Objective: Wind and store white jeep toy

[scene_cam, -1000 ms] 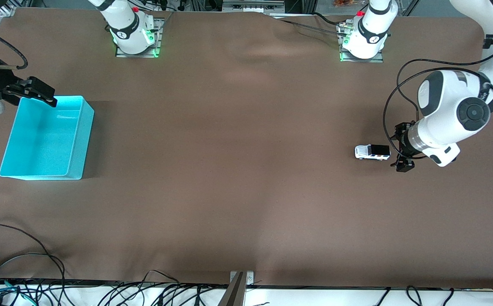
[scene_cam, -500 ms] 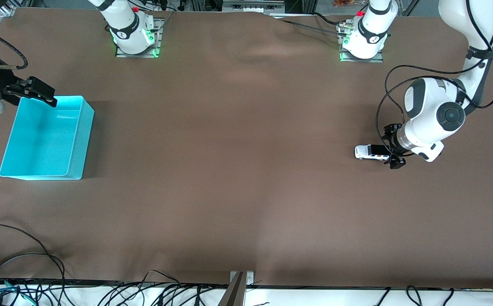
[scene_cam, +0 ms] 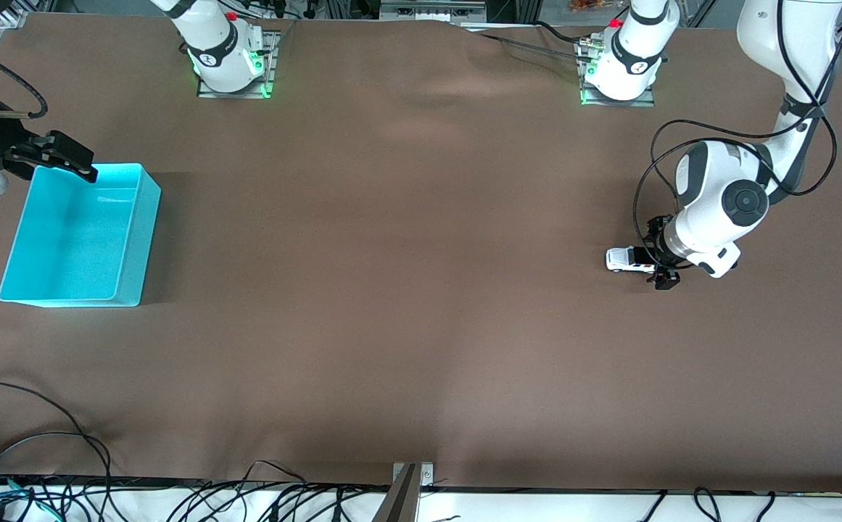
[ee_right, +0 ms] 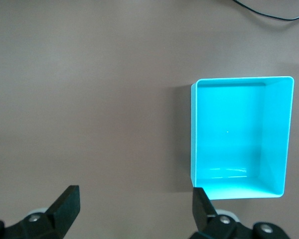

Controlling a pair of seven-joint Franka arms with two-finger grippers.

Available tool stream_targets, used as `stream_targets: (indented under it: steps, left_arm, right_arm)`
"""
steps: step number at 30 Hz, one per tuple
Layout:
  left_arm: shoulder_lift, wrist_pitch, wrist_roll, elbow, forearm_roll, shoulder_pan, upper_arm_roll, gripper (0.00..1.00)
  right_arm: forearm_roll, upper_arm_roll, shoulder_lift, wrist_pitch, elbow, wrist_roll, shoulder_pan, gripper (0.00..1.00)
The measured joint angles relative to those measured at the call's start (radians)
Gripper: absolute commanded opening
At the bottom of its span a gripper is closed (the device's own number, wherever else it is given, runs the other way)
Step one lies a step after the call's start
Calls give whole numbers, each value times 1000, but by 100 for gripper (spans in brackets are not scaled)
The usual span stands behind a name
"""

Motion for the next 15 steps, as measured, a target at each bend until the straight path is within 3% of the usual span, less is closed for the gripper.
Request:
stream_targets:
  steps: [8, 12, 15]
  left_arm:
    - [11, 21, 0, -9, 5, 0, 0, 86]
    - [13, 56, 0, -34, 5, 0, 0, 74]
    - [13, 75, -1, -51, 5, 0, 0, 57]
  right_arm:
    - [0, 0, 0, 0, 0, 0, 0, 100]
    - [0, 0, 0, 0, 0, 0, 0, 100]
    - [0, 0, 0, 0, 0, 0, 0, 100]
